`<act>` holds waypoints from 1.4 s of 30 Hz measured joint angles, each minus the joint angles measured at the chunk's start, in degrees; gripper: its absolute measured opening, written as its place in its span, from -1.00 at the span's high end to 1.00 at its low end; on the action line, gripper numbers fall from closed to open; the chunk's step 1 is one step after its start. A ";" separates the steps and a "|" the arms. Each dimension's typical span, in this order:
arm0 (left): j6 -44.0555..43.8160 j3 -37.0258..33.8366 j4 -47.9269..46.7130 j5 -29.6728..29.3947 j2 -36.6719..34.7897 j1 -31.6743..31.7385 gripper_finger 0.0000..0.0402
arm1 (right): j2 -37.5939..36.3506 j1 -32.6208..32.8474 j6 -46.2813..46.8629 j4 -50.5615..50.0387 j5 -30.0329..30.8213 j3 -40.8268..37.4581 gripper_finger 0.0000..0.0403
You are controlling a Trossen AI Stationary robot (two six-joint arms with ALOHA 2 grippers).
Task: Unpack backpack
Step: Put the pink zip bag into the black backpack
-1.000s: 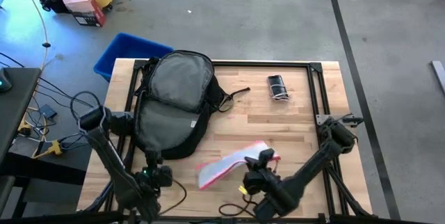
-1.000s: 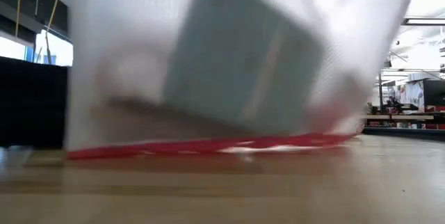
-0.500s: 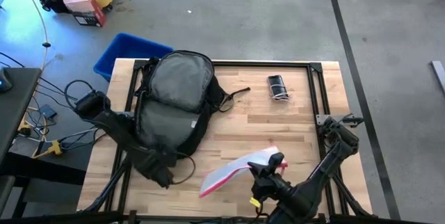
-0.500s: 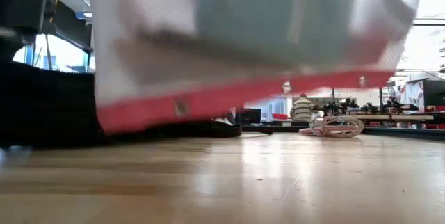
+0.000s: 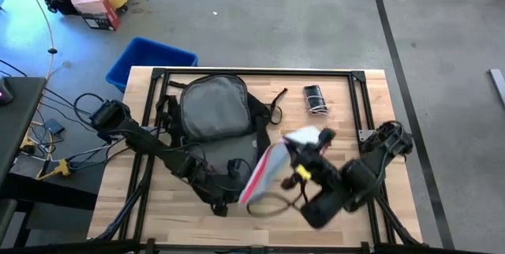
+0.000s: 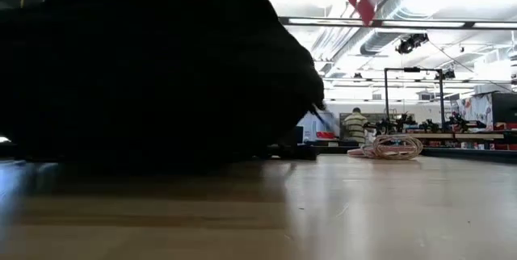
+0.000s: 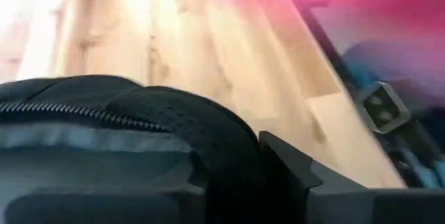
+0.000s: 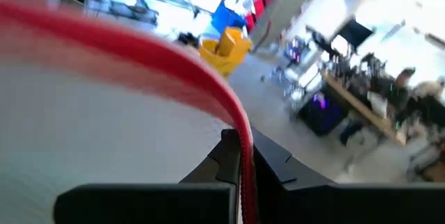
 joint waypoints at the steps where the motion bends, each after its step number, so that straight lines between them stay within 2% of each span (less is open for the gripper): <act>1: -0.09 1.27 -2.94 0.99 -0.18 -0.44 0.53 | -0.36 -0.89 -0.41 0.09 -0.06 0.00 1.00; 6: -5.09 7.80 -20.87 0.67 -0.28 -4.85 0.36 | -1.13 -4.74 -2.83 0.08 0.21 0.50 1.00; 13: -14.21 13.07 -39.56 -2.86 -0.59 -12.86 0.32 | -0.98 -6.99 -3.09 0.08 -3.29 0.37 1.00; 15: -17.31 13.50 -46.58 -3.50 -0.70 -14.64 0.32 | -0.97 -6.95 -3.09 0.15 -3.56 0.37 1.00; 19: -21.53 10.69 -58.58 -9.37 -0.48 -16.91 0.32 | -0.91 -6.91 -2.82 0.21 -4.49 0.35 1.00; 21: -21.85 7.57 -57.28 -11.18 -0.47 -17.12 0.32 | -0.84 -6.96 -2.65 0.25 -6.00 0.33 1.00; 23: -20.60 3.83 -50.72 -10.15 -0.44 -16.46 0.32 | -0.59 -7.27 -2.65 0.30 -7.05 0.33 1.00; 27: -15.21 -3.49 -26.27 -5.21 -0.25 -13.24 0.34 | -0.03 -7.84 -1.26 0.23 -11.13 0.26 1.00; 29: -12.11 -4.93 -14.77 -5.74 0.09 -11.45 0.37 | 0.62 -7.81 -1.08 0.31 -14.44 0.26 1.00; 33: -2.94 -4.88 1.58 -11.03 0.15 -8.20 0.40 | 3.64 -7.38 0.75 0.10 -21.12 0.26 1.00; 35: 1.11 -4.41 8.98 -9.84 0.15 -6.77 0.41 | 5.67 -7.00 0.83 0.15 -22.52 0.26 1.00; 38: 3.88 -0.50 8.77 -3.13 0.15 -5.98 0.41 | 8.91 -6.53 0.91 0.25 -25.92 0.26 1.00; 40: 3.72 3.17 0.97 -0.82 -0.17 -7.17 0.41 | 11.18 -5.96 1.00 0.30 -27.84 0.26 1.00; 42: 3.50 7.57 -10.43 -2.00 -0.26 -9.13 0.41 | 13.40 -5.19 0.99 0.34 -29.58 0.26 1.00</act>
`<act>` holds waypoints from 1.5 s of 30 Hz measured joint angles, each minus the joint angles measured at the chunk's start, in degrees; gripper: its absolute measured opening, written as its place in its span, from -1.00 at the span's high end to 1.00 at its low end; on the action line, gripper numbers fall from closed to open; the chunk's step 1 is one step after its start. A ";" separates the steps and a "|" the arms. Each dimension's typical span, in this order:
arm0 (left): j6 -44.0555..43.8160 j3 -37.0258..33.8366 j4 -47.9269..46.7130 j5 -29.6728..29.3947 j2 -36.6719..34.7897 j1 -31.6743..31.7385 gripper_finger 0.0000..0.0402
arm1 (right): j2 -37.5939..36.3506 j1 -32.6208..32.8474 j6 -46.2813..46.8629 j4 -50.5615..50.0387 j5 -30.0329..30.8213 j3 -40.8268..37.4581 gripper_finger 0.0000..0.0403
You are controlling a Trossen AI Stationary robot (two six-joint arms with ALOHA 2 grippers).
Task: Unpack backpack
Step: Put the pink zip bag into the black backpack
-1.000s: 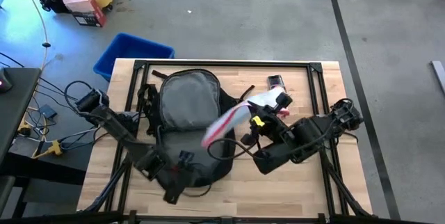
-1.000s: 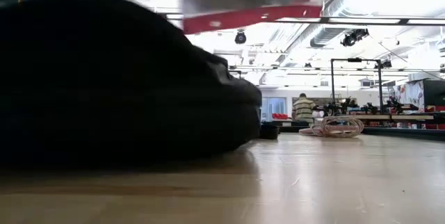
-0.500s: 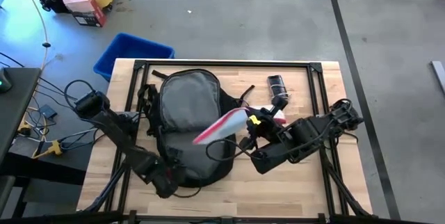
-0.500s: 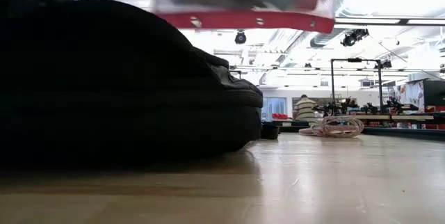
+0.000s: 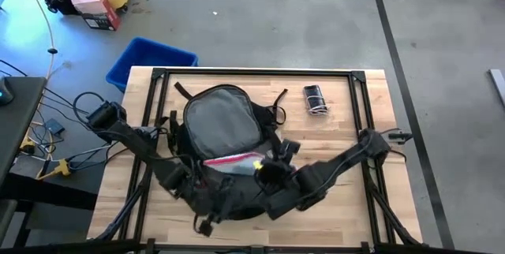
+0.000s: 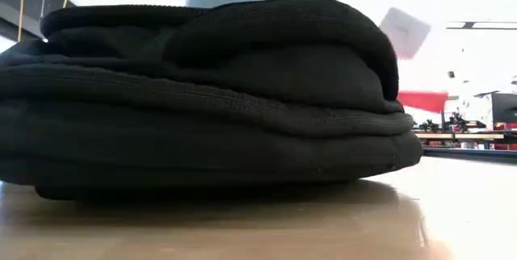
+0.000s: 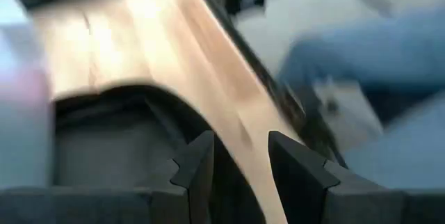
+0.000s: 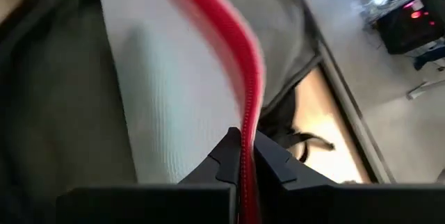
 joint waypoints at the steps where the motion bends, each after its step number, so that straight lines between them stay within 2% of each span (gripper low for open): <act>1: -0.52 2.26 -6.17 -2.59 0.00 -1.48 0.42 | 0.97 0.55 0.00 0.01 -1.32 0.02 1.00; 4: -4.95 7.51 -22.16 -12.53 -0.02 -5.42 0.42 | 3.89 2.38 0.12 0.02 -4.81 0.09 1.00; 7: -10.44 10.36 -32.34 -21.78 -0.45 -8.16 0.42 | 6.46 4.15 1.35 0.07 -7.34 0.09 1.00; 9: -12.77 10.98 -36.46 -23.51 -0.55 -7.92 0.42 | 7.93 5.23 2.16 -0.12 -8.91 0.09 1.00; 12: -14.34 10.23 -43.11 -20.36 -0.44 -4.40 0.42 | 9.50 6.29 3.11 -0.05 -12.08 0.07 1.00; 14: -13.89 8.75 -44.01 -18.50 -0.46 -1.36 0.40 | 10.12 6.93 3.75 -0.18 -13.19 0.07 1.00; 18: -7.69 5.82 -43.95 -16.77 -0.44 4.92 0.30 | 10.37 7.98 4.12 -0.19 -13.84 0.07 1.00; 25: -1.05 -0.18 -42.05 -15.98 -0.44 14.79 -0.07 | 10.37 9.15 5.42 -0.19 -12.47 0.04 1.00; 29: 2.78 -4.67 -34.91 -18.08 -0.44 17.33 -0.28 | 10.37 9.10 6.67 -0.22 -11.11 0.00 1.00; 33: 3.63 -8.24 -29.61 -24.29 1.25 18.81 -0.34 | 10.37 9.09 6.93 -0.25 -10.96 0.00 1.00; 35: 1.84 -8.60 -30.09 -28.37 2.56 19.49 -0.29 | 10.37 9.00 7.17 -0.21 -10.90 0.00 1.00; 37: 0.25 -8.67 -30.45 -30.33 3.95 20.22 -0.13 | 10.37 8.97 6.96 -0.23 -10.88 0.00 1.00; 39: -0.03 -8.63 -30.25 -30.11 5.04 21.15 0.17 | 10.37 8.83 6.92 -0.24 -10.91 0.00 1.00; 42: 0.50 -8.53 -30.17 -29.24 5.78 22.13 0.78 | 10.37 8.26 6.92 -0.24 -11.20 0.00 1.00; 43: 0.54 -8.54 -30.14 -29.27 5.78 22.32 0.88 | 10.37 8.04 6.92 -0.23 -11.21 0.00 1.00; 45: 0.02 -7.80 -31.00 -29.43 5.59 22.30 0.94 | 10.37 7.40 7.40 -0.23 -11.49 0.00 1.00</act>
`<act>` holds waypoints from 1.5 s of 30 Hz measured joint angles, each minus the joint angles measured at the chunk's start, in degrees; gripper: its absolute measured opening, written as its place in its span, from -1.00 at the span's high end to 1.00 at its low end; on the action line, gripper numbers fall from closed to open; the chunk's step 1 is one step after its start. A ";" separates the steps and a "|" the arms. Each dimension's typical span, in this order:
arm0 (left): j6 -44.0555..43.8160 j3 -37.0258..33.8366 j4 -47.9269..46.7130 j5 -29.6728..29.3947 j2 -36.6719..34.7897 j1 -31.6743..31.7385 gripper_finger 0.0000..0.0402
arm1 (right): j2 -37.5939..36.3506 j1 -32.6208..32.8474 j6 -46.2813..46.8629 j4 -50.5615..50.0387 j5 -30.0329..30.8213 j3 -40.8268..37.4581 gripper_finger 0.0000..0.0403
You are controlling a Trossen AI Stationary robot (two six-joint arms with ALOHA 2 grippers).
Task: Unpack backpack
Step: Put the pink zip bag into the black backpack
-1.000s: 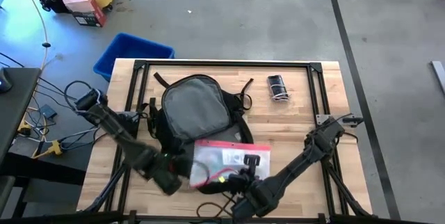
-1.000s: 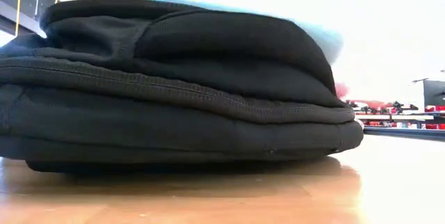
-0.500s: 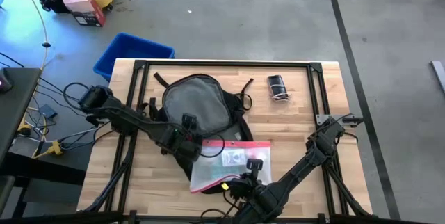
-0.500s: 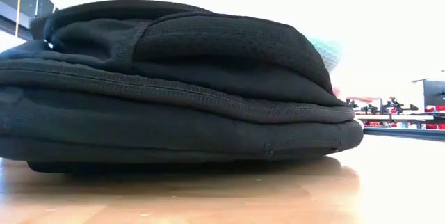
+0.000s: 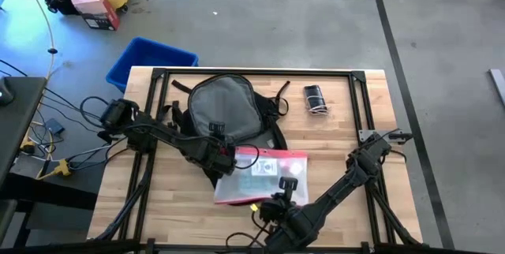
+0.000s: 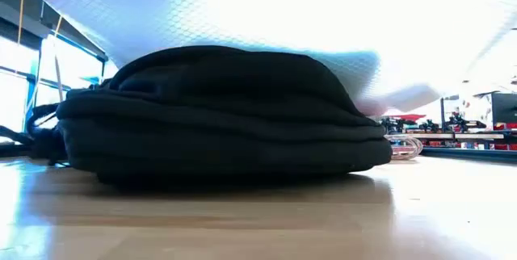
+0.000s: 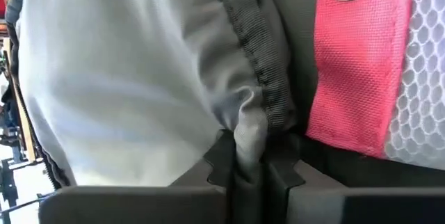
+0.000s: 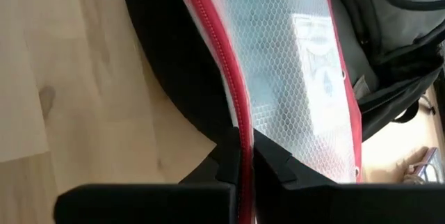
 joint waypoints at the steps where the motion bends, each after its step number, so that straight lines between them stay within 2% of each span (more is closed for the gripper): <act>1: -0.52 0.80 -0.96 -0.06 -0.04 -0.27 0.96 | 0.00 -0.52 0.38 -0.02 -0.02 0.00 1.00; 8: -4.58 11.90 -11.03 -0.93 -0.56 -3.01 0.99 | 0.42 -4.78 0.77 0.03 0.16 0.00 1.00; 13: -5.68 18.83 -14.72 -0.81 -0.88 -4.55 1.00 | 0.42 -7.49 4.13 0.05 4.81 0.00 1.00; 18: -7.93 22.72 -16.33 2.31 -1.03 -4.99 1.00 | 0.42 -10.02 3.18 -0.01 5.32 -0.71 1.00; 24: -10.95 23.88 -16.54 5.58 -1.04 -5.17 1.00 | 0.19 -11.58 3.47 0.32 3.59 -5.04 1.00; 32: -14.22 23.92 -19.16 5.73 -1.09 -6.19 1.00 | -0.70 -11.59 8.51 0.15 1.94 -13.93 1.00; 36: -15.20 23.90 -18.83 6.66 -1.11 -6.75 1.00 | -0.90 -11.01 9.78 -0.01 1.91 -14.12 1.00; 39: -15.73 23.90 -17.95 7.27 -1.11 -7.16 1.00 | -0.94 -10.34 9.24 4.16 3.19 -13.49 1.00; 45: -17.06 23.83 -14.27 9.52 -1.15 -7.32 1.00 | -0.98 -11.81 0.11 22.52 2.08 -14.40 1.00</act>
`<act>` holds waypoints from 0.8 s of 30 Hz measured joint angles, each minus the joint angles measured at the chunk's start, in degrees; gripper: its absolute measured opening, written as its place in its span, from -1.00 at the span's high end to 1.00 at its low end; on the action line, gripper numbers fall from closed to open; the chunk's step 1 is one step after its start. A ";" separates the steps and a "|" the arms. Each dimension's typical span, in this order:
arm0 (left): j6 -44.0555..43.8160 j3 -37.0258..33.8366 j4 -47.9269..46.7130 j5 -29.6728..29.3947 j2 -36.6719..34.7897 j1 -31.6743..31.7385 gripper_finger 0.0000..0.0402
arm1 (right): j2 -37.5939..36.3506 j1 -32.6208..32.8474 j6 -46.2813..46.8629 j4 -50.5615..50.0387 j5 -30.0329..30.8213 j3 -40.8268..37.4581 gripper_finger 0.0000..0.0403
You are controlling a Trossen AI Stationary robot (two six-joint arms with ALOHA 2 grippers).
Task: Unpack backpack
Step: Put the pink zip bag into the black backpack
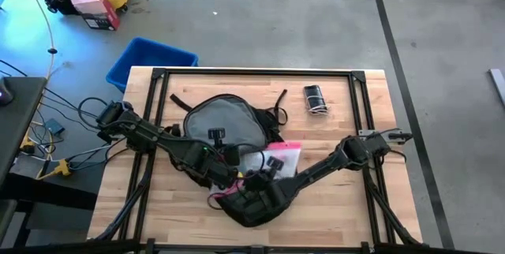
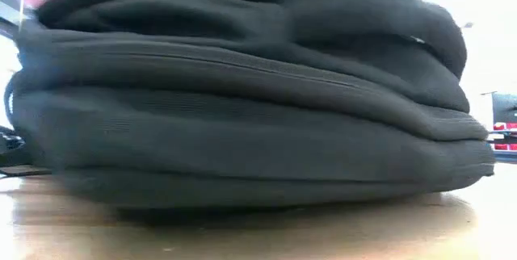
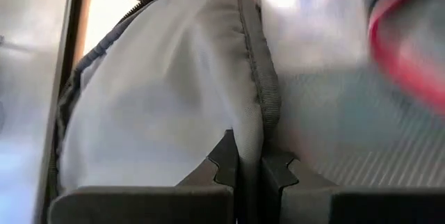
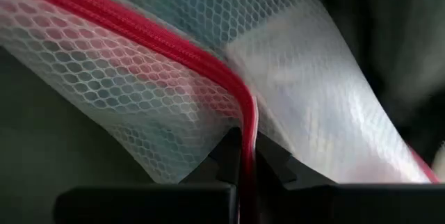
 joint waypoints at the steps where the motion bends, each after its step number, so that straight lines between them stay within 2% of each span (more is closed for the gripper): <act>1: -0.06 -0.02 0.51 0.47 -0.03 0.03 1.00 | 0.00 -0.34 -1.56 3.34 0.10 -0.33 1.00; 4: -0.04 -0.02 1.67 1.12 -0.04 -0.01 1.00 | 0.00 -1.26 -5.03 8.71 -0.05 -0.38 1.00; 6: -0.25 -0.02 1.32 0.75 -0.04 -0.17 1.00 | 0.00 -1.98 -4.09 5.65 0.38 -0.28 1.00; 12: -4.70 0.02 0.83 -0.69 -0.04 -1.26 1.00 | 0.04 -3.07 12.28 -22.85 7.57 -0.64 1.00; 15: -7.99 0.02 0.49 0.39 -0.04 -2.49 1.00 | -2.31 -3.17 10.14 -21.63 10.18 -5.17 1.00; 18: -10.87 -0.09 0.32 1.44 -0.04 -4.21 1.00 | -5.28 -3.56 12.66 -22.13 10.68 -11.18 1.00; 21: -12.84 -0.17 0.38 1.09 -0.04 -5.85 1.00 | -8.19 -4.29 16.59 -22.54 9.08 -18.08 1.00; 24: -14.09 -0.20 0.47 -0.99 -0.04 -7.11 1.00 | -9.85 -3.39 20.29 -22.28 5.22 -21.30 1.00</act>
